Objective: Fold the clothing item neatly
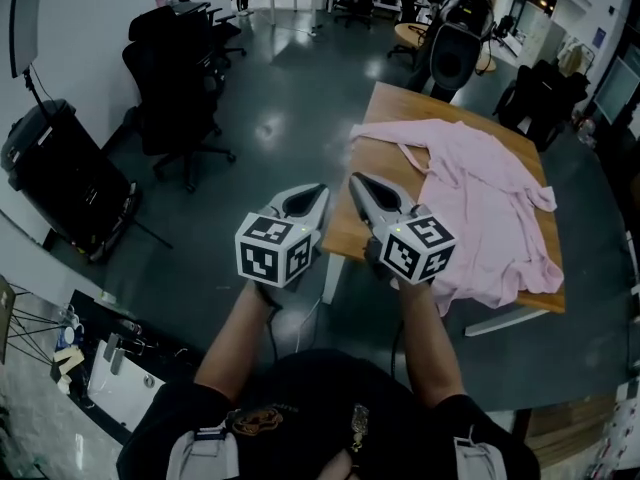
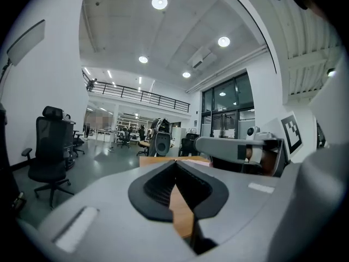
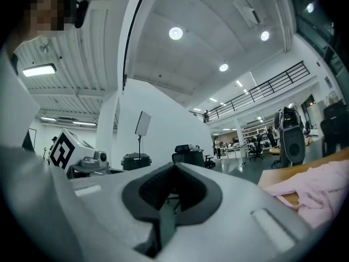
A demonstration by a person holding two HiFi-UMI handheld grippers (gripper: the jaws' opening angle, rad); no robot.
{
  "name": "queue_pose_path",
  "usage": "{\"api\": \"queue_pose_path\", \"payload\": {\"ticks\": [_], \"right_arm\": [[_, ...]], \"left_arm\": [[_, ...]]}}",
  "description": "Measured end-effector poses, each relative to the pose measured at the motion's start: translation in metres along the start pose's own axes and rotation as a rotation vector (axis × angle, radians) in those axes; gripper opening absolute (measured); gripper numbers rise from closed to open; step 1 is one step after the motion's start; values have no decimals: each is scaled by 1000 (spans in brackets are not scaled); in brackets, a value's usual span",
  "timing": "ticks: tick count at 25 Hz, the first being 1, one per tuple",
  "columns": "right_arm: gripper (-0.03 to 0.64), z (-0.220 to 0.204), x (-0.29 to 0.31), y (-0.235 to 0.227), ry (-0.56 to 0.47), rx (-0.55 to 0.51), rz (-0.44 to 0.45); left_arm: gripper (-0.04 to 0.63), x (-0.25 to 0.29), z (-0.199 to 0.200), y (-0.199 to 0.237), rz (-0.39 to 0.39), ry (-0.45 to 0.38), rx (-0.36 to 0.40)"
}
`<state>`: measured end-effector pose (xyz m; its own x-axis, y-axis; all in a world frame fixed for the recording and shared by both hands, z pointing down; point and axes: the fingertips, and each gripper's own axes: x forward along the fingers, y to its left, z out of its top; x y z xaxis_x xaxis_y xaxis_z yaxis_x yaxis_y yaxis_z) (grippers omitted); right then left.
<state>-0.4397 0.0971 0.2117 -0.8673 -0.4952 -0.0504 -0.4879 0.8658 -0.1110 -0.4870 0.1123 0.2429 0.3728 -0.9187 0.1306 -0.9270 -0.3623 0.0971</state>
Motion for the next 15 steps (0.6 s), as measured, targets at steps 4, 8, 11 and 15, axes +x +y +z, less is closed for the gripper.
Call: {"api": "queue_pose_path", "payload": {"ticks": [4, 8, 11, 15], "right_arm": [[3, -1, -16, -14, -12, 11, -42], [3, -6, -43, -40, -12, 26, -114], [3, -12, -78, -66, -1, 40, -207], [3, -15, -128, -102, 11, 54, -312]], "left_arm": [[8, 15, -7, -11, -46, 17, -3], [8, 39, -19, -35, -122, 41, -1], [8, 61, -33, -68, -209, 75, -4], [8, 93, -46, -113, -299, 114, -3]]}}
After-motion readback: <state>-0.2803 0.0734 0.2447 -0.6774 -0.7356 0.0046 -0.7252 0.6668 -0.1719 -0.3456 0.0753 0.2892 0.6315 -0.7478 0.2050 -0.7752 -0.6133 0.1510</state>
